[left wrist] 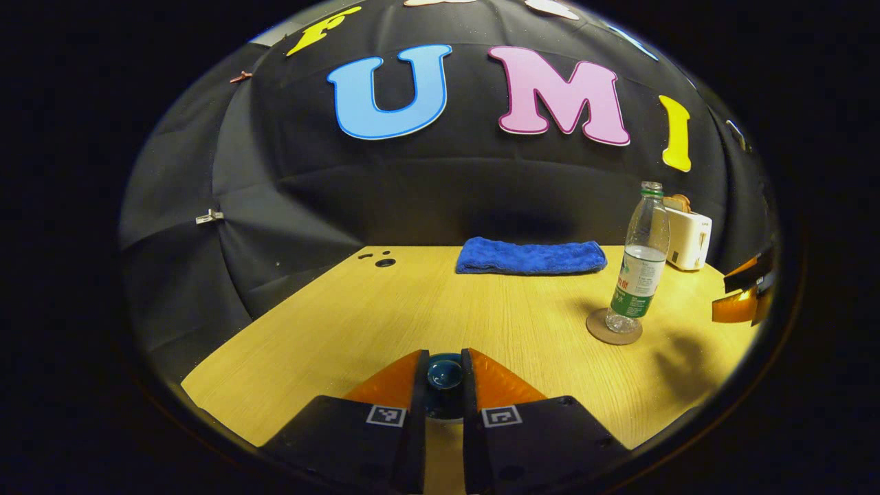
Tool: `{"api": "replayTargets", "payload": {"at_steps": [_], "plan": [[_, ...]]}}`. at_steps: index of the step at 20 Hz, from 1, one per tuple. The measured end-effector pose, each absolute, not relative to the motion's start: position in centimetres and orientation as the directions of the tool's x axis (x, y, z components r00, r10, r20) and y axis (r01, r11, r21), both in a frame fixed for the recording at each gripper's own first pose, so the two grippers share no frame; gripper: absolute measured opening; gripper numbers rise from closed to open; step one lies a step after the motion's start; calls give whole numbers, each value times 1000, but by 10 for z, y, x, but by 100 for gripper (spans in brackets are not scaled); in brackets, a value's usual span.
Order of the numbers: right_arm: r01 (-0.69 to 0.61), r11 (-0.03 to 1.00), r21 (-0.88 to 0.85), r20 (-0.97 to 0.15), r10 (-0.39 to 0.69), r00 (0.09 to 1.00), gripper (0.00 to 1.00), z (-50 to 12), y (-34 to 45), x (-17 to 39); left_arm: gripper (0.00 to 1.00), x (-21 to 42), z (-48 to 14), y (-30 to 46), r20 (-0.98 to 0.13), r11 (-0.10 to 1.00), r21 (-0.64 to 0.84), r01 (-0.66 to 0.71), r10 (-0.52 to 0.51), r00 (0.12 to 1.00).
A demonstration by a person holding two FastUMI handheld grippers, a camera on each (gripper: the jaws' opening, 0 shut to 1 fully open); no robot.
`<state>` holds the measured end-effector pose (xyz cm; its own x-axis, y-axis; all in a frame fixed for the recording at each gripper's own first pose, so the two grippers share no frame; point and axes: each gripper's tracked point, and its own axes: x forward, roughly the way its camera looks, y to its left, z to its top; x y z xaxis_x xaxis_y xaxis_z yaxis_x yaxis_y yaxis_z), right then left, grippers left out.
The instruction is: Open the teacup lid with one hand, grasp the water bottle and pour water into the teacup with the other hand; after pouring, place the water bottle on the coaster and then close the teacup lid.
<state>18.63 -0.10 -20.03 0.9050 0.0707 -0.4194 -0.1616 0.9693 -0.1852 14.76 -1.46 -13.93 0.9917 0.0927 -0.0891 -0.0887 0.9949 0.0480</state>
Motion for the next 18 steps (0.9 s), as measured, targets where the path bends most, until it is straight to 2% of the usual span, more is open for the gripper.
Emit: {"api": "replayTargets", "payload": {"at_steps": [2, 5, 11, 13, 14, 15, 16, 17, 18], "plan": [[-148, 969, -197, -410, 55, 910, 97, -195, -7, 190, 26, 152, -147, -17, -95, 993, 84, -80, 88, 992], [-137, 973, -186, -405, 51, 913, 99, -193, -8, 190, 26, 156, -152, -20, -102, 991, 109, -74, 85, 991], [-152, 969, -192, -424, 57, 904, 99, -204, 0, 183, 32, 156, -152, -17, -110, 991, 114, -69, 82, 991], [-151, 970, -189, -426, 57, 903, 99, -204, 1, 184, 43, 155, -153, -20, -116, 992, 109, -63, 76, 990], [-151, 971, -187, -423, 59, 904, 97, -204, 3, 184, 39, 153, -153, -20, -121, 992, 109, -63, 76, 990], [-151, 971, -186, -419, 60, 906, 99, -202, 4, 184, 43, 152, -153, -17, -118, 992, 107, -70, 82, 990], [-151, 971, -186, -414, 62, 908, 99, -201, 5, 184, 54, 148, -148, -17, -107, 992, 101, -74, 84, 991], [-152, 970, -187, -411, 64, 910, 97, -200, 6, 183, 53, 144, -146, -15, -100, 992, 98, -79, 89, 991], [-152, 971, -187, -405, 65, 912, 99, -198, 6, 183, 63, 139, -143, -15, -97, 992, 97, -83, 92, 991]]}}
